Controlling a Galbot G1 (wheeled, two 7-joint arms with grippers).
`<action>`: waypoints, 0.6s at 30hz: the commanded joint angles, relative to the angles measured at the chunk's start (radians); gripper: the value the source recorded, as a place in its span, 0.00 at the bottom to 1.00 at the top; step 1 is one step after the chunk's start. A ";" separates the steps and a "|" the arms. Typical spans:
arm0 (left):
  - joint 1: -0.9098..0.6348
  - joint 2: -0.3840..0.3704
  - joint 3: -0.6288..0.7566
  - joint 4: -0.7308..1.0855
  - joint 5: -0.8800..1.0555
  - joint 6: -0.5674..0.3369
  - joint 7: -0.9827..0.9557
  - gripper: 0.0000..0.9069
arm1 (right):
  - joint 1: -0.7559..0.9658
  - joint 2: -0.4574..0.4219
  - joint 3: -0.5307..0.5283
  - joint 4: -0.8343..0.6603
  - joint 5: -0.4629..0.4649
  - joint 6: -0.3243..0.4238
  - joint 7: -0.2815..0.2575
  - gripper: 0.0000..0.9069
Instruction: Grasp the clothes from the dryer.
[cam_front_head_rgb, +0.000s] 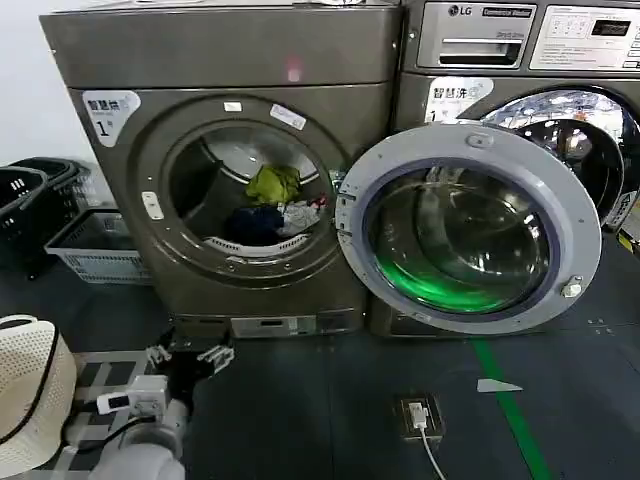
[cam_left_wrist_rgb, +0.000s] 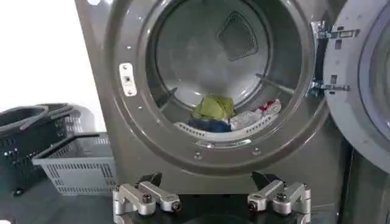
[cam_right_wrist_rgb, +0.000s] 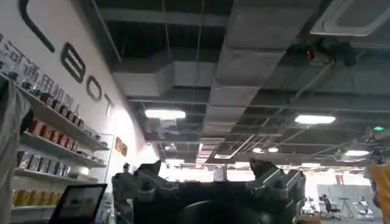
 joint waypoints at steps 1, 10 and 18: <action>-0.002 0.000 0.001 0.003 0.003 0.049 -0.001 1.00 | -0.001 0.002 0.005 -0.002 0.024 0.008 0.014 1.00; -0.004 -0.003 0.007 0.012 0.003 0.049 0.004 1.00 | -0.005 0.004 0.015 -0.012 0.026 0.010 0.013 1.00; -0.004 -0.012 0.010 0.013 0.003 0.049 0.006 1.00 | -0.009 0.005 0.018 -0.016 0.028 0.011 0.015 1.00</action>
